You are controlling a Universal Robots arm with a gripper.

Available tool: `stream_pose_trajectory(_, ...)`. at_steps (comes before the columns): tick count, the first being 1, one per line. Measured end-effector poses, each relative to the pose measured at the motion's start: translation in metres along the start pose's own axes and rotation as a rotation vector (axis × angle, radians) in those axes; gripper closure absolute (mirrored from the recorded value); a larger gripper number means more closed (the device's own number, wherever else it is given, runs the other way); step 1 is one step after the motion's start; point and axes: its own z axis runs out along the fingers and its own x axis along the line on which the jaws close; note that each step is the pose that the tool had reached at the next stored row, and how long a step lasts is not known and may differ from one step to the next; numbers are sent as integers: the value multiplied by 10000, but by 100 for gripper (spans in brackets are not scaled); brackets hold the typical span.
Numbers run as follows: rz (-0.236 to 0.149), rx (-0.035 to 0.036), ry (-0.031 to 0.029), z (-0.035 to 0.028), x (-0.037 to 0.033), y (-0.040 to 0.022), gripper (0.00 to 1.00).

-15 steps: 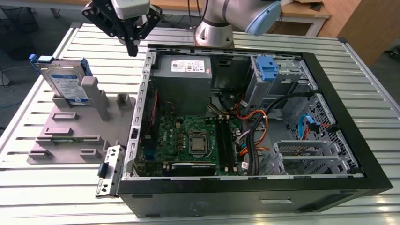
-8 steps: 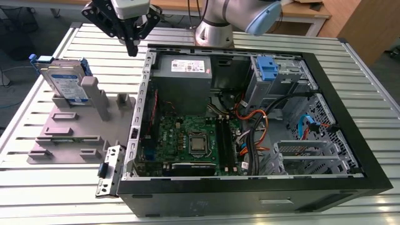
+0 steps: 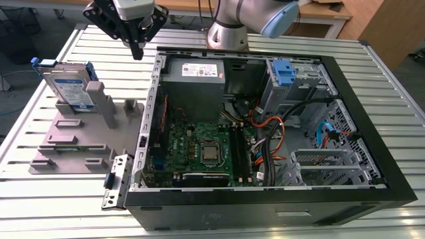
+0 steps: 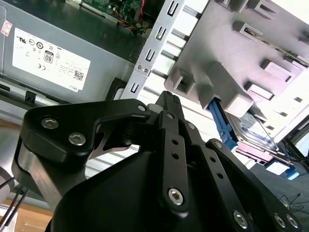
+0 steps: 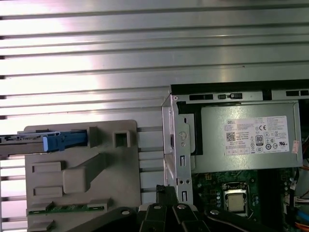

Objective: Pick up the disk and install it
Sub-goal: 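Reach for the disk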

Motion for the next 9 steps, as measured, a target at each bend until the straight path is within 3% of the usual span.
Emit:
stream_pose_trajectory(4, 0, 0, 0, 0, 50, -4, 89)
stream_pose_trajectory(9, 0, 0, 1, 0, 56, -4, 89)
